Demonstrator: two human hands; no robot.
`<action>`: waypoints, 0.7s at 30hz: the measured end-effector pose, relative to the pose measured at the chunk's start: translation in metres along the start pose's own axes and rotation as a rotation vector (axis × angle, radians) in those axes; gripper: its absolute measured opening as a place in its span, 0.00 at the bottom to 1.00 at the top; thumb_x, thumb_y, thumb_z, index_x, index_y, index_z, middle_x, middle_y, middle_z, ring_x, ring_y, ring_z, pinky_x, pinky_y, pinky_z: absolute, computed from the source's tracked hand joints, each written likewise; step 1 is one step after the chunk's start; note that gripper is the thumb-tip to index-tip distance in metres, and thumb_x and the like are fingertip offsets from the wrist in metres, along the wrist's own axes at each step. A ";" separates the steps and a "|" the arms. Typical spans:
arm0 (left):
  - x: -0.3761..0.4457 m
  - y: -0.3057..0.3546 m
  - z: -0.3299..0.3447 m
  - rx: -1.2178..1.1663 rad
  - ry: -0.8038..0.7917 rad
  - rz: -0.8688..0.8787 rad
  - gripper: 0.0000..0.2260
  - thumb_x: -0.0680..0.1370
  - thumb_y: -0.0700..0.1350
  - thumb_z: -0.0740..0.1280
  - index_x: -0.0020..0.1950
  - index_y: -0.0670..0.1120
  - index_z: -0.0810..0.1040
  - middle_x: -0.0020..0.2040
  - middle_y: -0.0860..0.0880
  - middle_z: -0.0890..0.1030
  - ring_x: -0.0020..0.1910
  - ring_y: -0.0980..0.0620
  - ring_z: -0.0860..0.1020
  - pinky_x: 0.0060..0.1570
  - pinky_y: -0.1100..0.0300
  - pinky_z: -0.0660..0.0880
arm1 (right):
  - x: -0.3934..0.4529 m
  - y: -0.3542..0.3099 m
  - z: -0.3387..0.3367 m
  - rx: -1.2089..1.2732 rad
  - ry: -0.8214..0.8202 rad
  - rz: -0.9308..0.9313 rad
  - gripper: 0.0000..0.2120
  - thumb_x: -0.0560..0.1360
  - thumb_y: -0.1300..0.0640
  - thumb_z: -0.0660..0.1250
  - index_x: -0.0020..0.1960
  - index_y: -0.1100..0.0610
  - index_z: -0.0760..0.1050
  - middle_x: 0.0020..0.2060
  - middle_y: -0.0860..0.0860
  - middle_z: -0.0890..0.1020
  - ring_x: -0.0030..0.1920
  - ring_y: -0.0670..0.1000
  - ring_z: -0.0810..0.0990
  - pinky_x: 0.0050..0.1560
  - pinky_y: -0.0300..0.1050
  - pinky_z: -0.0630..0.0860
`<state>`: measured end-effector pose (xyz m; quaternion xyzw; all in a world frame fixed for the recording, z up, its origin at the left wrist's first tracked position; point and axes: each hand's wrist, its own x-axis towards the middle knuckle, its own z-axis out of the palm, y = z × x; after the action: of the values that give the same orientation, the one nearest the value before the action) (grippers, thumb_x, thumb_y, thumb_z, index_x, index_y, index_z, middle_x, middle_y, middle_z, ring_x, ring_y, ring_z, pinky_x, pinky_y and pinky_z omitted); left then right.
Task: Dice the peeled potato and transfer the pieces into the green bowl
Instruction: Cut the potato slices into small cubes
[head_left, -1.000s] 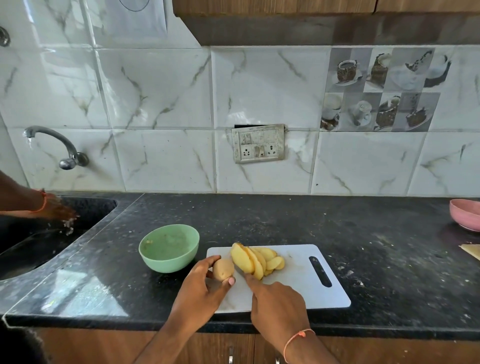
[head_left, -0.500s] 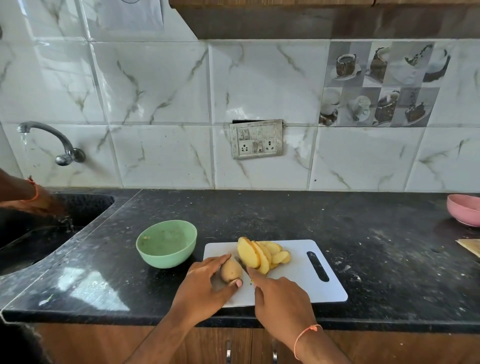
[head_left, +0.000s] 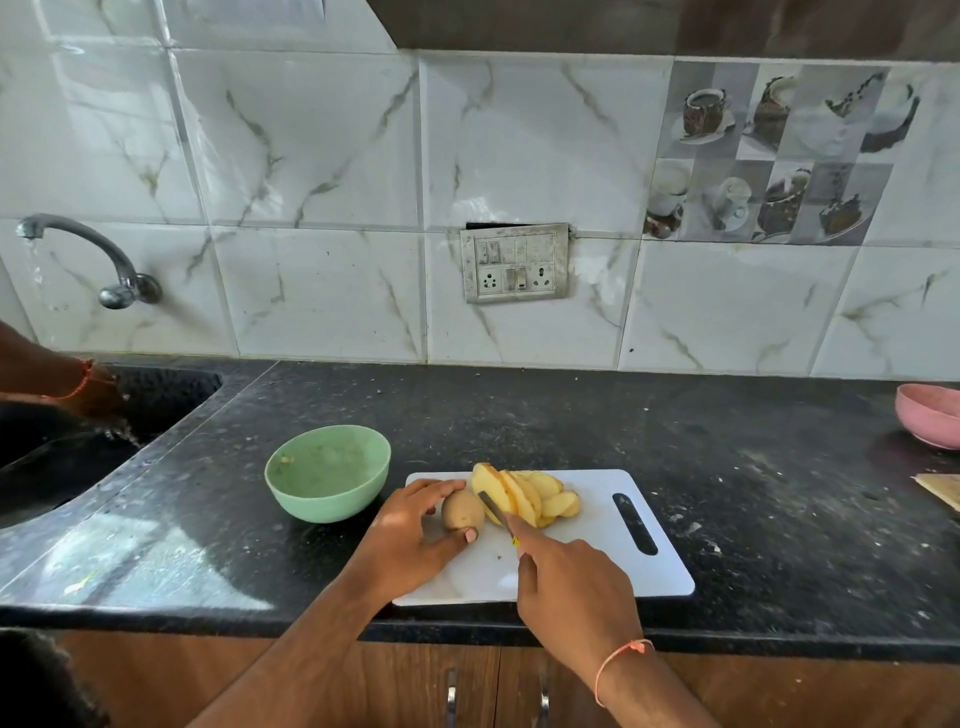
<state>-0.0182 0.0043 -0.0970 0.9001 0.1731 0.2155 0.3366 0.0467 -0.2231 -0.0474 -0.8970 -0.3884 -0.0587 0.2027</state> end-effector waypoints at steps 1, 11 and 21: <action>0.001 -0.002 0.000 -0.011 0.003 -0.008 0.29 0.73 0.63 0.77 0.72 0.65 0.75 0.67 0.68 0.74 0.65 0.62 0.73 0.69 0.56 0.73 | 0.000 -0.001 0.001 -0.018 -0.003 0.008 0.25 0.85 0.46 0.53 0.82 0.38 0.54 0.43 0.46 0.82 0.42 0.48 0.79 0.40 0.45 0.75; 0.004 -0.011 0.002 -0.051 -0.034 0.002 0.30 0.74 0.60 0.77 0.74 0.66 0.73 0.68 0.69 0.74 0.69 0.62 0.72 0.71 0.55 0.72 | 0.000 -0.015 0.014 -0.131 -0.072 0.093 0.31 0.85 0.52 0.56 0.84 0.43 0.47 0.42 0.48 0.77 0.43 0.50 0.76 0.42 0.48 0.74; 0.000 -0.003 -0.004 -0.104 0.010 -0.001 0.30 0.71 0.59 0.81 0.71 0.63 0.77 0.61 0.65 0.78 0.61 0.66 0.76 0.59 0.69 0.73 | -0.007 -0.022 0.000 -0.014 0.000 0.075 0.27 0.85 0.48 0.52 0.82 0.39 0.50 0.37 0.45 0.75 0.40 0.50 0.75 0.40 0.48 0.73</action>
<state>-0.0205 0.0085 -0.0964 0.8802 0.1640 0.2285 0.3823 0.0257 -0.2144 -0.0422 -0.9124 -0.3539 -0.0537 0.1985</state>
